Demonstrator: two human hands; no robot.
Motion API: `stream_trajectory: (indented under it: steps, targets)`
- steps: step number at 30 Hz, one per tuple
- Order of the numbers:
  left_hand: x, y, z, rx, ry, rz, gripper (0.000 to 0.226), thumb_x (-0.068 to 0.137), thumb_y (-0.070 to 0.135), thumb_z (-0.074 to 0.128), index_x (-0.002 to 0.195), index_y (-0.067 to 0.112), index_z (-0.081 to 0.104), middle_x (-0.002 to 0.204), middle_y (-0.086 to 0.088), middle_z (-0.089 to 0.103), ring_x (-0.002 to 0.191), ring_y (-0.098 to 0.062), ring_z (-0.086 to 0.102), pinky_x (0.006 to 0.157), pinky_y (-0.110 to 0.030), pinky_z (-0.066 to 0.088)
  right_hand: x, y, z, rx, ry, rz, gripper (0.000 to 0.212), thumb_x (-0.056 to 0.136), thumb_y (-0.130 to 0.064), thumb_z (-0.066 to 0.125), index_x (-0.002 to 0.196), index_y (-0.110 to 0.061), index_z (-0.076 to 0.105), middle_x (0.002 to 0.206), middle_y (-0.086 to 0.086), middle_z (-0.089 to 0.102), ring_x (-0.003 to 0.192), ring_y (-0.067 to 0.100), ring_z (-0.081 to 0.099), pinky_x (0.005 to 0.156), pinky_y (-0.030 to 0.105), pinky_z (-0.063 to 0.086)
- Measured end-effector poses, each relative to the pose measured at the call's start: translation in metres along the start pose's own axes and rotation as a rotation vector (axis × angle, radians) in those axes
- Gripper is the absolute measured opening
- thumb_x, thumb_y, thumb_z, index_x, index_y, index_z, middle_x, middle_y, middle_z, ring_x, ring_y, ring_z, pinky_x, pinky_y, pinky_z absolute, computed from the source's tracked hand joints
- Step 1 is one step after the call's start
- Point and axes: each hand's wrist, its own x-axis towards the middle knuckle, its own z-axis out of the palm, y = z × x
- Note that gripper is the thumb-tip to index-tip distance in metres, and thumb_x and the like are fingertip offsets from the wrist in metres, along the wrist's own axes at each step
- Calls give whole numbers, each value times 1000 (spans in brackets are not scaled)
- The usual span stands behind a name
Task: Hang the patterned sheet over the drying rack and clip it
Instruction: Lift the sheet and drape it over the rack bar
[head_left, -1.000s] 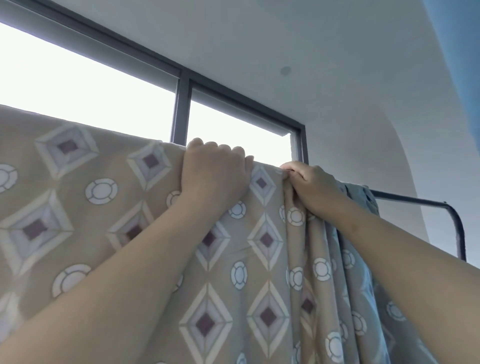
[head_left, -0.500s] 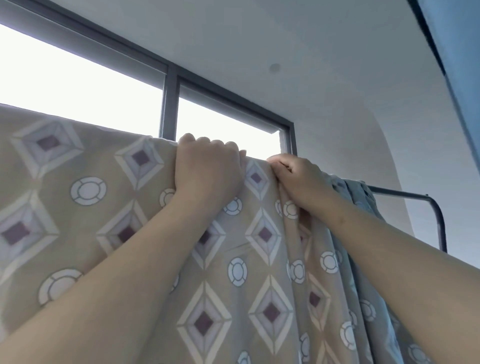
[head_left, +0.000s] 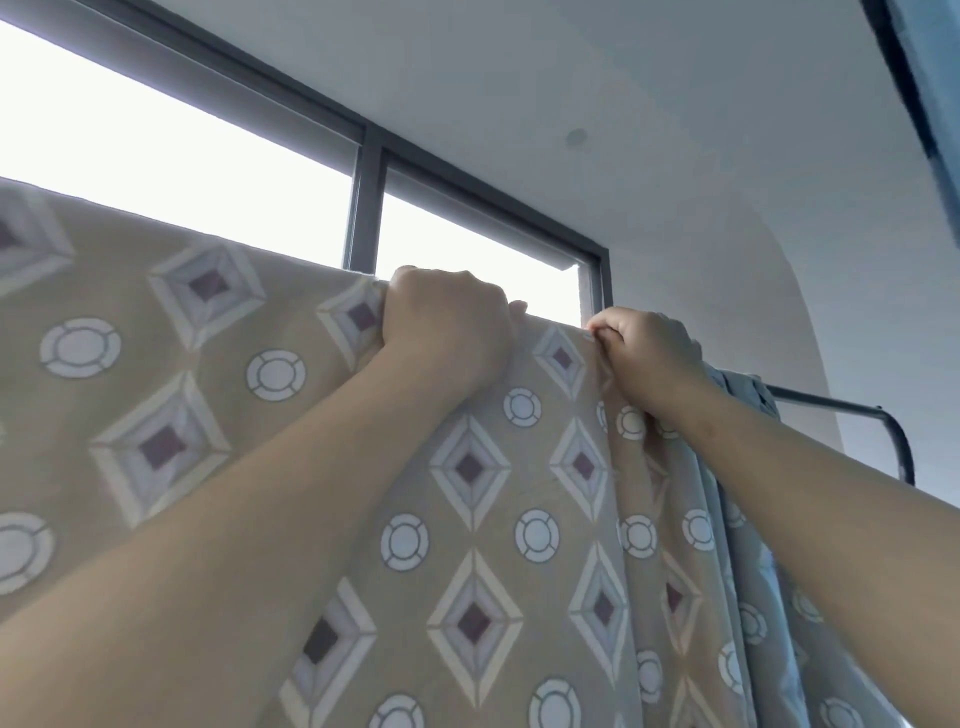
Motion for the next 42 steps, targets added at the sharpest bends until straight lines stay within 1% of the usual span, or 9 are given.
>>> stream_trajectory:
  steps: [8,15,20,22,29,33,36,38,42]
  targets:
    - [3,-9,4,-17,2,6,59,102,39,13,60,11,43,57,-2,47,55,-20,48,56,-28,35,6,-5,13,-30,-13,95,30,98,-15,28,92,-23,57,80,-2,53,90,22,42,106,59,23]
    - [2,-15,-3,-10,5,4,58,102,38,14,58,10,41,54,-2,43,48,-16,39,50,-25,27,1,3,11,73,22,25,27,99,-15,30,92,-13,56,83,6,60,80,24,54,62,29,37]
    - [-2,-32,-2,-73,-63,3,40,102,33,25,92,14,59,62,2,45,53,-15,40,48,-23,22,-5,-3,6,168,-84,-1,24,99,-19,38,107,-13,60,97,-2,60,90,15,51,70,26,38]
    - [-5,-37,-3,-132,-41,-31,27,99,23,36,91,14,61,64,2,48,57,-17,46,48,-22,23,-10,-5,5,196,-92,-29,23,98,-18,41,110,-15,61,100,-4,61,94,13,52,79,27,42]
    - [-1,-39,-7,-188,85,-124,18,97,12,42,81,16,48,58,2,39,49,-13,33,46,-22,18,-9,-13,8,236,156,-27,22,95,-5,39,94,-11,61,85,-5,56,78,10,46,59,-3,32]
    - [-13,-38,-3,-133,246,-18,20,81,8,64,69,14,49,45,7,31,38,-8,15,48,-19,16,-21,-7,7,305,111,-22,23,98,-16,41,112,-14,58,102,-4,59,97,11,51,73,12,35]
    - [-16,-31,10,-135,267,90,17,91,24,52,79,12,54,55,2,52,49,-18,41,63,-30,30,-25,2,10,240,64,37,36,99,-34,40,129,-16,50,127,3,56,115,18,50,89,27,36]
    - [-15,-31,7,-213,207,62,27,98,34,37,91,14,53,70,1,60,66,-21,49,77,-34,32,-28,4,13,170,6,53,38,98,-37,40,130,-17,49,129,5,52,115,19,46,87,27,34]
    - [-10,-28,5,-225,260,-10,24,99,24,36,94,13,57,54,4,41,54,-19,40,75,-30,25,-27,3,10,175,85,105,32,94,-12,42,122,-16,57,119,12,53,96,19,44,71,15,31]
